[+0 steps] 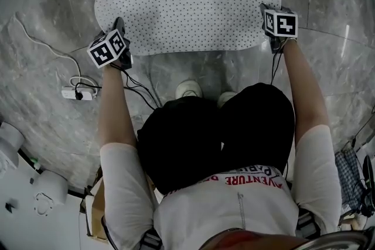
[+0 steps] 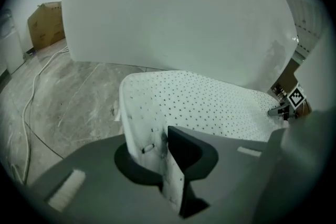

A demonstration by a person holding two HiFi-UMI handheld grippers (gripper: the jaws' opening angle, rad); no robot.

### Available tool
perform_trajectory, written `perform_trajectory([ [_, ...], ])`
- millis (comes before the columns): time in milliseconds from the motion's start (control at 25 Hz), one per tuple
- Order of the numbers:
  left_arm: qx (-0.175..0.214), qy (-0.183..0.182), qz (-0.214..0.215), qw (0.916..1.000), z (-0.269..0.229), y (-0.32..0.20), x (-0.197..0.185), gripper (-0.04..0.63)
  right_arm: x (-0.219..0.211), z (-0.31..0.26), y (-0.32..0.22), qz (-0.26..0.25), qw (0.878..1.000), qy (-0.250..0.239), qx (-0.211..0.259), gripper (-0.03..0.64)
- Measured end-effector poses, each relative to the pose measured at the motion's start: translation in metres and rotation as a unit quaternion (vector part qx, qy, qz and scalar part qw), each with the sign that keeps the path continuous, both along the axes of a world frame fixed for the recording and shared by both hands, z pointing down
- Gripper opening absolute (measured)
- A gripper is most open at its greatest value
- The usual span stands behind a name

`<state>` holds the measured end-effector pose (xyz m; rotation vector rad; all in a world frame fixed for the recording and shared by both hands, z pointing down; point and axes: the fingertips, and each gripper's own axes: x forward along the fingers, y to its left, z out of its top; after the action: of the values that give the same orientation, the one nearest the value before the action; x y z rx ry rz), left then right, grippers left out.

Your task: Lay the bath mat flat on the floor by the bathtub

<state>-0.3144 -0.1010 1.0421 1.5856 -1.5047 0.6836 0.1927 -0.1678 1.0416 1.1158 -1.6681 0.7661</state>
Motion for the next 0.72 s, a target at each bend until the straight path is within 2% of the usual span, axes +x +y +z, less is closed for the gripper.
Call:
perform_trajectory([
  [80,-0.007,-0.004,-0.016,0.9998,0.003,0.002,-0.006,0.055,0.003,0.002,0.000,0.014,1.000,0.001,0.016,0.165],
  [120,-0.012,-0.008,-0.026,0.9996,0.004,0.002,-0.009,0.137,0.005,0.001,-0.003,0.020,0.999,0.004,0.032,0.216],
  [160,-0.017,-0.013,-0.037,0.9991,0.005,0.003,-0.011,0.254,0.007,-0.001,-0.006,0.026,0.998,0.012,0.048,0.244],
  [200,-0.018,-0.017,-0.047,0.9986,0.005,0.003,-0.013,0.312,0.010,-0.005,-0.008,0.031,0.997,0.023,0.064,0.262],
  [280,-0.006,-0.033,-0.063,0.9975,0.001,0.003,-0.018,0.382,0.016,-0.016,-0.015,0.040,0.994,0.047,0.094,0.284],
  [320,0.005,-0.042,-0.069,0.9967,-0.003,0.001,-0.021,0.397,0.017,-0.024,-0.020,0.042,0.992,0.055,0.110,0.285],
  [480,0.034,-0.064,-0.085,0.9938,-0.027,-0.008,-0.031,0.403,0.001,-0.052,-0.036,0.035,0.987,0.043,0.148,0.287],
  [640,0.039,-0.049,-0.048,0.9969,-0.054,-0.010,-0.013,0.395,-0.029,-0.077,-0.035,0.011,0.989,0.002,0.144,0.285],
  [680,0.043,-0.049,-0.036,0.9972,-0.064,-0.012,-0.007,0.357,-0.036,-0.084,-0.034,0.004,0.990,-0.008,0.141,0.285],
  [720,0.048,-0.055,-0.027,0.9970,-0.075,-0.013,-0.003,0.280,-0.042,-0.092,-0.033,-0.003,0.990,-0.016,0.137,0.279],
])
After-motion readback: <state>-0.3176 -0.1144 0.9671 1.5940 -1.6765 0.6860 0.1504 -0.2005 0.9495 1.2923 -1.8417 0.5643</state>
